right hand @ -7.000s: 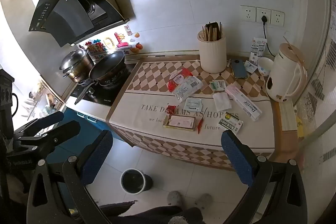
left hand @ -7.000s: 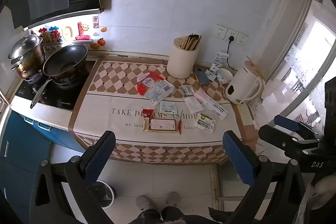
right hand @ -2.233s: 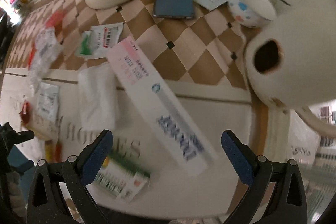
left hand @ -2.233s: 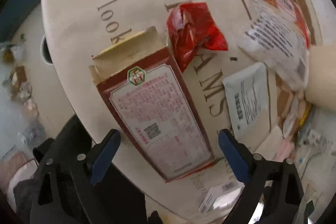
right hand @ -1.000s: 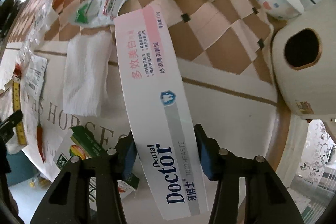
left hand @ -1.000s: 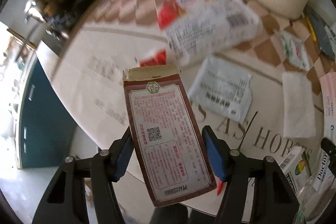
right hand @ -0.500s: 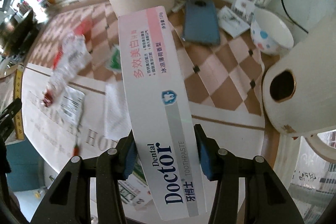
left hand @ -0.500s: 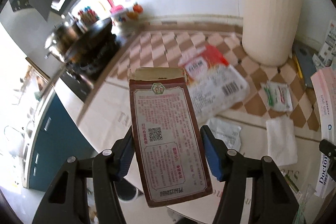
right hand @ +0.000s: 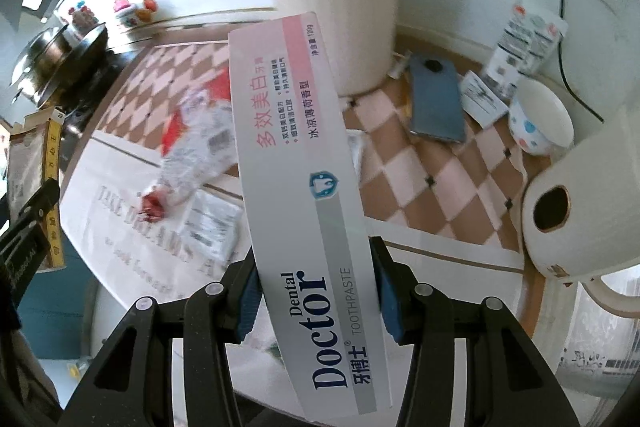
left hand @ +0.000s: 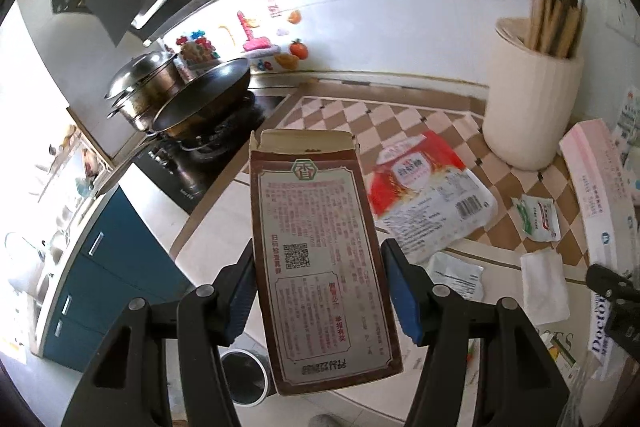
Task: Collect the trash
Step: 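Carry both boxes toward the white trash bin on the floor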
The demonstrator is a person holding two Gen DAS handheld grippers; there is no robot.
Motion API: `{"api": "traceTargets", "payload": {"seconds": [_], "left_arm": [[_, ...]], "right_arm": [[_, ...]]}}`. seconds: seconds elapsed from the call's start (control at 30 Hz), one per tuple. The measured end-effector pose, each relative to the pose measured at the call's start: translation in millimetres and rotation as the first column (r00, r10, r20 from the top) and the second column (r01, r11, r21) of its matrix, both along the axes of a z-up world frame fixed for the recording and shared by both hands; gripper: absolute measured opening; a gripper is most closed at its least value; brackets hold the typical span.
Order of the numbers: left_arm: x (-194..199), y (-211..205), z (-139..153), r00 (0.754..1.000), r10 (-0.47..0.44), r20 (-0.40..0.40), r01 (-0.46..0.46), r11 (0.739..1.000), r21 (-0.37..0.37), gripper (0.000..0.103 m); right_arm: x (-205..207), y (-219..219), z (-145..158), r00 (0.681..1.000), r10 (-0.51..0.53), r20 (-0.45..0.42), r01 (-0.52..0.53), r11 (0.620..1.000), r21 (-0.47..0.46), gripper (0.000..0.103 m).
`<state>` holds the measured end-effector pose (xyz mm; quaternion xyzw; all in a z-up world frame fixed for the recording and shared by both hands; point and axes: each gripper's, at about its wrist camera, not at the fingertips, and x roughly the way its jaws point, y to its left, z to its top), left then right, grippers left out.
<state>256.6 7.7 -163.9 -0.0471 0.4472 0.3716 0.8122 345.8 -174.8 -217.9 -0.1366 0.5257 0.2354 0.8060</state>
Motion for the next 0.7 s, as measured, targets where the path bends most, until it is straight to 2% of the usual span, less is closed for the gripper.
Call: {"api": "traceTargets", "payload": {"seconds": [0.17, 0.27, 0.43, 0.57, 0.63, 0.7], "left_arm": [[-49.8, 36.6, 10.1, 0.999, 0.02, 0.041, -0.02, 1.0, -0.012, 0.056], [-92.9, 68.8, 9.8, 0.997, 0.061, 0.056, -0.06, 0.998, -0.032, 0.056], [-182.9, 135.5, -16.8, 0.983, 0.175, 0.046, -0.17, 0.981, -0.091, 0.056], [-258.6, 189.8, -63.7, 0.956, 0.293, -0.008, -0.291, 0.945, -0.149, 0.056], [-299.7, 216.7, -97.4, 0.932, 0.359, -0.048, -0.361, 0.912, -0.197, 0.056], [-341.2, 244.3, -135.7, 0.902, 0.423, -0.085, -0.43, 0.862, -0.268, 0.056]], "right_arm": [[-40.5, 44.0, 16.0, 0.998, 0.048, 0.03, -0.048, 0.999, 0.009, 0.051], [-72.9, 78.7, 19.8, 0.997, 0.075, 0.026, -0.076, 0.997, 0.019, 0.051], [-144.9, 157.6, 4.6, 0.983, 0.182, -0.007, -0.182, 0.983, 0.013, 0.051], [-206.3, 223.2, -32.8, 0.956, 0.285, -0.071, -0.287, 0.958, -0.009, 0.051], [-245.9, 262.1, -64.3, 0.928, 0.35, -0.125, -0.356, 0.934, -0.027, 0.051], [-280.6, 293.3, -99.3, 0.899, 0.4, -0.178, -0.414, 0.909, -0.044, 0.051]]}}
